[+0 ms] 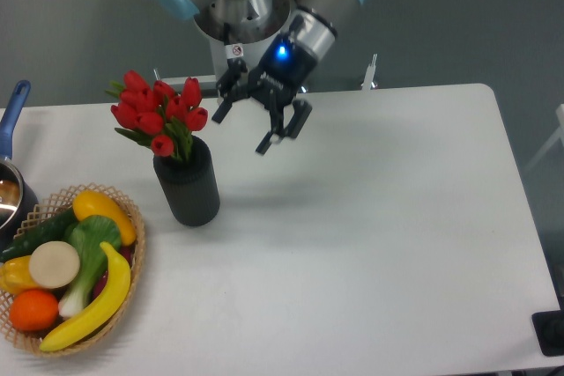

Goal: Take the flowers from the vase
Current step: 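Raise the open gripper and move it toward the tulip stems above the vase, then lower the open gripper onto the tulip stems just above the vase rim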

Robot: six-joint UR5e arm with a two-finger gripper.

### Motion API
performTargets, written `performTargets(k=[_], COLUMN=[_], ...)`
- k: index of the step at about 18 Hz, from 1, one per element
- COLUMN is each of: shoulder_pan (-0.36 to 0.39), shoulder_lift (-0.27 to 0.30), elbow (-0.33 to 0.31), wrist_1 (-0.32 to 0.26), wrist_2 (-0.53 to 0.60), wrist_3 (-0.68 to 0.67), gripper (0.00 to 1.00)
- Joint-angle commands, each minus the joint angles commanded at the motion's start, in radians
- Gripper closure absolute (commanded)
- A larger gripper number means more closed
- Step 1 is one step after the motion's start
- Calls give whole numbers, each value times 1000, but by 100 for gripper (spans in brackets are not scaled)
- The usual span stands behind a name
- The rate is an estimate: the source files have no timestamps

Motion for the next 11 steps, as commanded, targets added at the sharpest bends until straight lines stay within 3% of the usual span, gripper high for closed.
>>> performTargets(k=[3,11], shoulder_pan=[-1,-23], shoulder_lift=[32,34], elbow=[-37,-104], wrist_1=[0,0], wrist_2=[0,-11], wrist_3=[-9,-9], gripper=[0,0])
